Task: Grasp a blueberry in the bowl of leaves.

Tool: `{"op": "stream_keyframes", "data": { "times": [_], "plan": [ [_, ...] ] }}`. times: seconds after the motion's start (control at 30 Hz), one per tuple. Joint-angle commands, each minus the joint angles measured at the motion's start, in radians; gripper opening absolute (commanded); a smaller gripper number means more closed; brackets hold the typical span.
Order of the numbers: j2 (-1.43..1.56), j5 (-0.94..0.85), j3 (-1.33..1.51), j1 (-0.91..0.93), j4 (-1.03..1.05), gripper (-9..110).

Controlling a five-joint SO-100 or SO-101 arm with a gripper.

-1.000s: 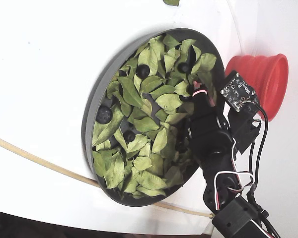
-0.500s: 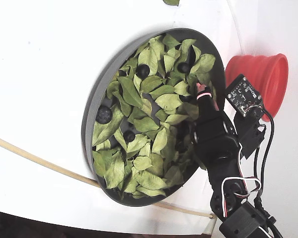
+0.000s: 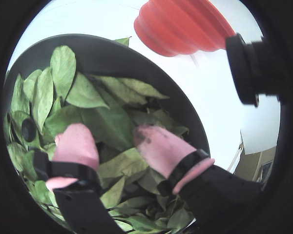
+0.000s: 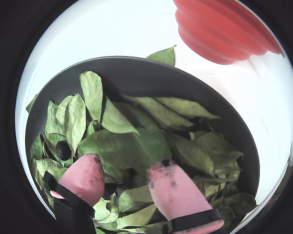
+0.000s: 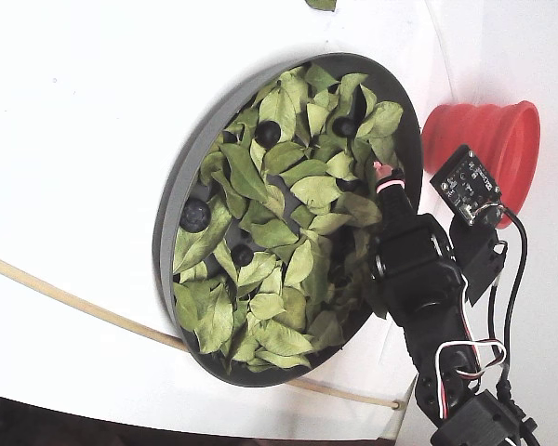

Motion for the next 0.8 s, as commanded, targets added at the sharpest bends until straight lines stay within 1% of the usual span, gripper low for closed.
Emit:
{"op": "stream_keyframes", "data": {
  "times": [0.0,0.23,0.77],
  "plan": [
    [0.143,0.018,0.0,-0.008,0.014,17],
    [0.153,0.052,0.021,-0.026,0.052,18],
    [0.112,0.089,0.012,-0.044,0.044,19]
  ]
}}
